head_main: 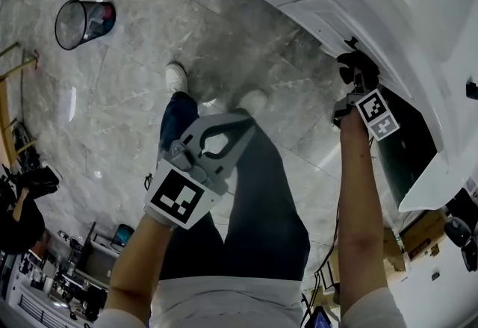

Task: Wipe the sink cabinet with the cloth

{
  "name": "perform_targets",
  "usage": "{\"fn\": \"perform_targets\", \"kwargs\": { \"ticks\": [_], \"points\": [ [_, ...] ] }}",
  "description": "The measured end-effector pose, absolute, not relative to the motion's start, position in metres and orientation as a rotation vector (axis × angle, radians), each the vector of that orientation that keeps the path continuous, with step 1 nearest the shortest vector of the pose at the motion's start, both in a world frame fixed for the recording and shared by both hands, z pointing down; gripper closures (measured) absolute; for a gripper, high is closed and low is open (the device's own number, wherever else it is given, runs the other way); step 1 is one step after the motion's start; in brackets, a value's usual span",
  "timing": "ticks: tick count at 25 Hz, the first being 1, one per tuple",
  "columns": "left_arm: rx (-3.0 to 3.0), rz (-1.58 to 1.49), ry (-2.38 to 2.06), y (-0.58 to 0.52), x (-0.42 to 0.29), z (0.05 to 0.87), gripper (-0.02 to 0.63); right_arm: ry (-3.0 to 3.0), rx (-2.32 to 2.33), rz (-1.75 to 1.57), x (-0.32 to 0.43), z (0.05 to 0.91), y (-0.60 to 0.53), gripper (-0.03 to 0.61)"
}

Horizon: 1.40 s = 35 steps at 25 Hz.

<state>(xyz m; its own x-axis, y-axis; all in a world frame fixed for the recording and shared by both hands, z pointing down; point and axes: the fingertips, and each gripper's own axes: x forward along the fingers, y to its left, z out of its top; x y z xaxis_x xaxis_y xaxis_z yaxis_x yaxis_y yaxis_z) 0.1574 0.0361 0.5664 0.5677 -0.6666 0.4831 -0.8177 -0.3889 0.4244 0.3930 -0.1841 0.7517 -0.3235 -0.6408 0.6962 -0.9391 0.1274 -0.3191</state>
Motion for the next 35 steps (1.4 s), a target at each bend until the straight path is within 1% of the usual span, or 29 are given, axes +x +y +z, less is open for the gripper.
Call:
{"fn": "perform_targets", "kwargs": {
  "ticks": [6, 15, 23, 30, 35],
  "points": [
    [2.206, 0.313, -1.157, 0.038, 0.158, 0.563, 0.604, -1.988, 1.556, 1.085, 0.394, 0.748, -0.184, 0.476],
    [2.206, 0.299, -1.147, 0.046, 0.142, 0.561, 0.604, -1.987, 1.600, 1.058, 0.394, 0.720, -0.184, 0.476],
    [2.253, 0.283, -1.091, 0.051, 0.130, 0.543, 0.604, -1.996, 1.634, 0.947, 0.389, 0.670, -0.182, 0.476],
    [2.261, 0.270, -1.091, 0.053, 0.103, 0.539, 0.604, -1.970, 1.660, 0.853, 0.383, 0.654, -0.182, 0.476],
    [2.256, 0.254, -1.083, 0.059, 0.089, 0.543, 0.603, -1.973, 1.621, 0.752, 0.363, 0.648, -0.184, 0.477]
  ]
}}
